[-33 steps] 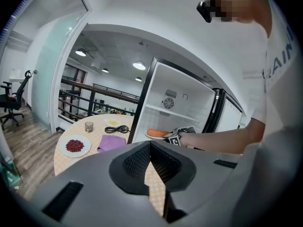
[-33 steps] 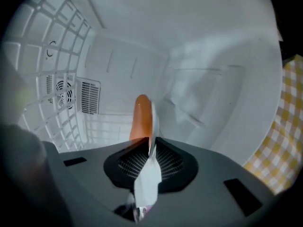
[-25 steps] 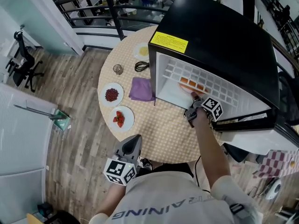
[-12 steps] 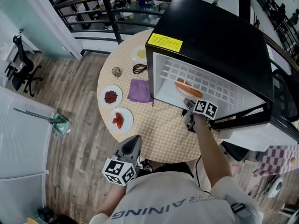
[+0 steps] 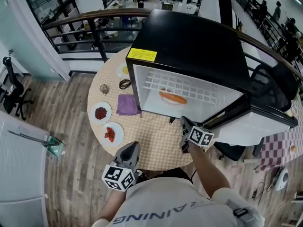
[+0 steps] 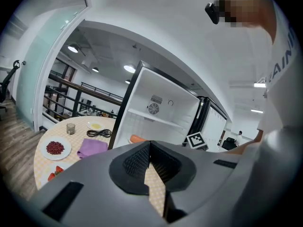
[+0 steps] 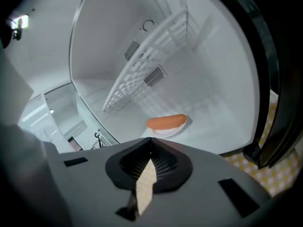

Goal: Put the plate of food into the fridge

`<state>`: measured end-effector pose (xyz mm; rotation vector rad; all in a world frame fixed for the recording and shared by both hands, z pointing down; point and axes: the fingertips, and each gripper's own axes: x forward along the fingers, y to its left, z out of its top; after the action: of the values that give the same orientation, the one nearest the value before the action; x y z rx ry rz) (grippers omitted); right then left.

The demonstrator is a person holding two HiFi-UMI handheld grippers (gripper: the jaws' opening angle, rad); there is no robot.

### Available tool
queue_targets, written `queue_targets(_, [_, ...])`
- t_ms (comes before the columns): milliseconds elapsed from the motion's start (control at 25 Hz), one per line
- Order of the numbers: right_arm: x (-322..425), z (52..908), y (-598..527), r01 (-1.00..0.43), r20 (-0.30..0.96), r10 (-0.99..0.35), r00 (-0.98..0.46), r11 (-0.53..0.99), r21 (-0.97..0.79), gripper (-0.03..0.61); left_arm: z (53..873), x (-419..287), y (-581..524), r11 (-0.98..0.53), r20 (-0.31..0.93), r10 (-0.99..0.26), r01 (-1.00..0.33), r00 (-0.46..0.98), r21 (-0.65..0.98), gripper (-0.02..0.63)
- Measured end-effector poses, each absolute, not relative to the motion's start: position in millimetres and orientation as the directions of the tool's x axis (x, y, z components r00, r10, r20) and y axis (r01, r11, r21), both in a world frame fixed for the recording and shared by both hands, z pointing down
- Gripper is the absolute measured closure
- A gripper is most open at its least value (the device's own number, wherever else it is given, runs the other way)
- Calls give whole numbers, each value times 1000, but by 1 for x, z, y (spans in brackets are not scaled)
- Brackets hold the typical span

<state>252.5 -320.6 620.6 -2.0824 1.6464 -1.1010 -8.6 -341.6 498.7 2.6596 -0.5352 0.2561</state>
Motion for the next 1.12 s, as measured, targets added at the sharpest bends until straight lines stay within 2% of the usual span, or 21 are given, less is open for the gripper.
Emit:
queue_targets(280, [217, 544, -283, -862, 265, -963, 41, -168, -478, 557, 482, 19, -336, -893, 213, -280, -336, 936, 301, 604])
queue_targets(520, [186, 484, -259, -897, 171, -985, 21, -94, -432, 557, 455, 39, -334, -921, 152, -234, -268, 960, 281, 604])
queue_targets(1120, [183, 450, -239, -920, 138, -990, 37, -88, -381, 557, 432, 60, -323, -963, 120, -194, -212, 974, 167, 604])
